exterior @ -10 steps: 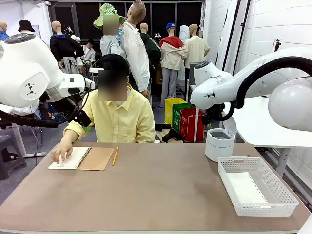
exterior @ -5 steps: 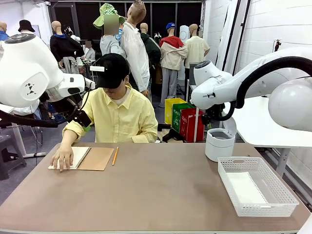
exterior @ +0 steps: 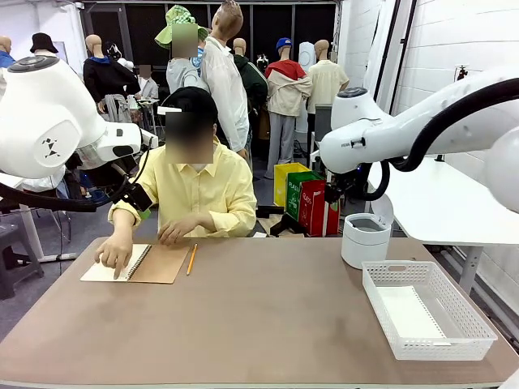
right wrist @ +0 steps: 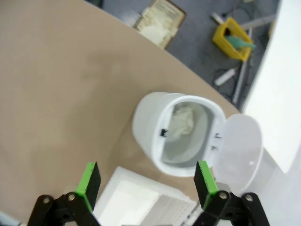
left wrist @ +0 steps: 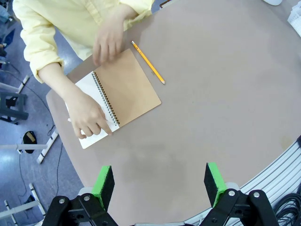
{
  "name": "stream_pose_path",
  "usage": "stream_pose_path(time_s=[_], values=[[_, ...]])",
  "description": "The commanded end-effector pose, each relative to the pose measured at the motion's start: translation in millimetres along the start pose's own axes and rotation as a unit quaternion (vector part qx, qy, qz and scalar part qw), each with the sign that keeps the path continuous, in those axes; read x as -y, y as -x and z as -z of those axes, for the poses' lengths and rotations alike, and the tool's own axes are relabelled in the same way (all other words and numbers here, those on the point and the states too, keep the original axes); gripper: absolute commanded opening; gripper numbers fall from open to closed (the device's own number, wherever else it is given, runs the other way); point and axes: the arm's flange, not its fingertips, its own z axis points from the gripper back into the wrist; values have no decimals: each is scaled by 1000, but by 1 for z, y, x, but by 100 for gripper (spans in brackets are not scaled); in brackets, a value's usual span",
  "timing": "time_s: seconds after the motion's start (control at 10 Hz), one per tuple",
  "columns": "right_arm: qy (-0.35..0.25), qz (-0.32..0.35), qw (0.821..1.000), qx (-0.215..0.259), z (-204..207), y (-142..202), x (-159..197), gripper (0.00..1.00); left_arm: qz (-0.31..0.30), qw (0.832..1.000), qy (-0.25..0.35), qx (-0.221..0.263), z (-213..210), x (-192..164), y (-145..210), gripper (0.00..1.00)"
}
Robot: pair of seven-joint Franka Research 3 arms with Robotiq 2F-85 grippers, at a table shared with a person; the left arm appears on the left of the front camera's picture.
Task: Sort the paper based on its condition.
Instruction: If a person hands you a paper, place it in the Organizing basket , and if it's crumpled, put it in the Trash can.
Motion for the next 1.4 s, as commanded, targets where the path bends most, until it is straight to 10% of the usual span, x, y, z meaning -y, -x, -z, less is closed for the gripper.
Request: stream_pose_path(time_s=[0.0, 0.5, 1.3], values=[[-58, -10, 997, 47, -9, 46, -13, 100, 1, 1000, 1, 3, 0, -1, 0, 100], [-92, -89, 988, 84, -30, 80, -57, 100, 1, 1000, 1, 3, 0, -1, 0, 100], [-127, -20, 986, 105, -59, 85, -63, 100, 1, 1000, 1, 3, 0, -1, 0, 100]])
